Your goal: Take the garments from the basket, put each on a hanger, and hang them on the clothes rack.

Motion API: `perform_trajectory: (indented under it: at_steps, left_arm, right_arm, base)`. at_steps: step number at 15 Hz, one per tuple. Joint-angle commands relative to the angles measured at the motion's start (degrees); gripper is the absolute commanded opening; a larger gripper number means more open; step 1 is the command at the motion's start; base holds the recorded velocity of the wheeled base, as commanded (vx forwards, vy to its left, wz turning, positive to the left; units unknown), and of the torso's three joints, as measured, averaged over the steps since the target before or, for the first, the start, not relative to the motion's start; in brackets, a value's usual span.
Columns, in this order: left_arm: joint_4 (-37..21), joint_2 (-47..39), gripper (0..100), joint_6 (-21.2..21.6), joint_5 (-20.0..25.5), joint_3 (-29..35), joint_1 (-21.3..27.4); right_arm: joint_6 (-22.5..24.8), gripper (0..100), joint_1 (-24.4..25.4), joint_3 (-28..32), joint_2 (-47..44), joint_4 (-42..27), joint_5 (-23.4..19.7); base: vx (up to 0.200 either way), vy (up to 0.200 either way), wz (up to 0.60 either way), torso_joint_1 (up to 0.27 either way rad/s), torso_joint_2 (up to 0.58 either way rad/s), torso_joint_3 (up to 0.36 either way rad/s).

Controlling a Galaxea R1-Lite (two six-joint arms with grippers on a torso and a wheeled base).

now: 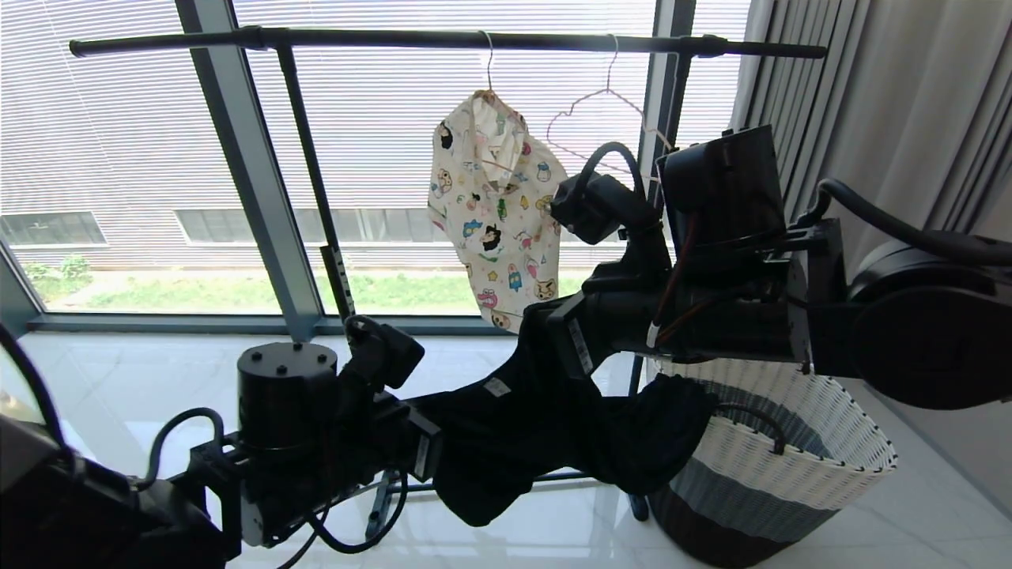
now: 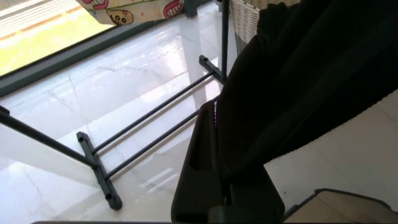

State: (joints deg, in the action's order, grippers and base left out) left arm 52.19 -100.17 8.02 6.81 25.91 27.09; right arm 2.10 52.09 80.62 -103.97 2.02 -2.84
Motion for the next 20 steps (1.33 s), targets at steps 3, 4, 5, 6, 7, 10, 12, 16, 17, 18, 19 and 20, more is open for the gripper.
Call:
perform_trajectory:
  at_steps: [3, 4, 5, 6, 7, 10, 12, 16, 17, 18, 19, 20]
  left_arm:
    - [-37.95, 24.67, 0, -1.25, 2.77, 18.74, -0.81]
    - [-42.87, 25.11, 0, -1.25, 2.77, 23.14, 0.95]
    - [-47.71, 25.11, 0, -1.25, 2.68, 27.53, 3.76]
    - [-52.54, 25.11, 0, -1.25, 2.68, 31.05, 6.49]
    - [-57.02, 24.94, 0, -1.25, 2.41, 33.6, 9.21]
    - [-59.92, 23.71, 0, -0.02, 1.62, 36.41, 14.84]
    - [-59.83, 22.83, 0, 3.05, -1.28, 37.11, 16.07]
    - [-59.83, 23.18, 0, 8.68, -1.63, 37.2, 15.98]
    - [-59.83, 23.18, 0, 8.77, -1.63, 37.29, 15.98]
    - [-59.57, 22.91, 0, 9.03, -1.63, 37.38, 15.98]
    - [-58.25, 21.86, 0, 10.52, -1.54, 37.82, 15.89]
    - [-56.76, 20.8, 0, 11.31, -1.54, 38.26, 15.63]
  right_arm:
    - [-0.08, 0, -0.41, -0.64, 3.78, -0.79, 3.98]
    - [0.01, 0, -0.94, -2.83, 6.5, -1.58, 4.69]
    - [0.01, 0, -1.29, -5.82, 10.02, -2.2, 5.57]
    - [0.01, 0, -1.47, -8.99, 13.62, -2.46, 6.18]
    - [0.01, 0, -1.82, -11.97, 17.14, -2.64, 6.62]
    - [0.1, 0, -3.57, -15.05, 25.66, -7.47, 7.5]
    - [0.19, 0, -5.51, -14.26, 27.68, -8.62, 7.59]
    - [0.45, 0, -6.04, -11.8, 28.04, -8.79, 7.59]
    - [0.45, 0, -5.95, -11.97, 28.74, -9.41, 7.59]
    - [0.45, 0, -5.68, -11.97, 30.06, -11.43, 7.59]
    - [0.45, 0, -4.89, -12.15, 31.9, -13.8, 7.41]
    - [0.45, 0, -4.1, -12.24, 33.13, -15.38, 7.32]
  base:
    - [0.0, 0.0, 0.0, 0.0, 0.0, 0.0]
    - [0.0, 0.0, 0.0, 0.0, 0.0, 0.0]
    - [0.0, 0.0, 0.0, 0.0, 0.0, 0.0]
    - [0.0, 0.0, 0.0, 0.0, 0.0, 0.0]
    - [0.0, 0.0, 0.0, 0.0, 0.0, 0.0]
    - [0.0, 0.0, 0.0, 0.0, 0.0, 0.0]
    - [0.0, 0.0, 0.0, 0.0, 0.0, 0.0]
    - [0.0, 0.0, 0.0, 0.0, 0.0, 0.0]
    - [0.0, 0.0, 0.0, 0.0, 0.0, 0.0]
    - [0.0, 0.0, 0.0, 0.0, 0.0, 0.0]
    - [0.0, 0.0, 0.0, 0.0, 0.0, 0.0]
    - [0.0, 0.0, 0.0, 0.0, 0.0, 0.0]
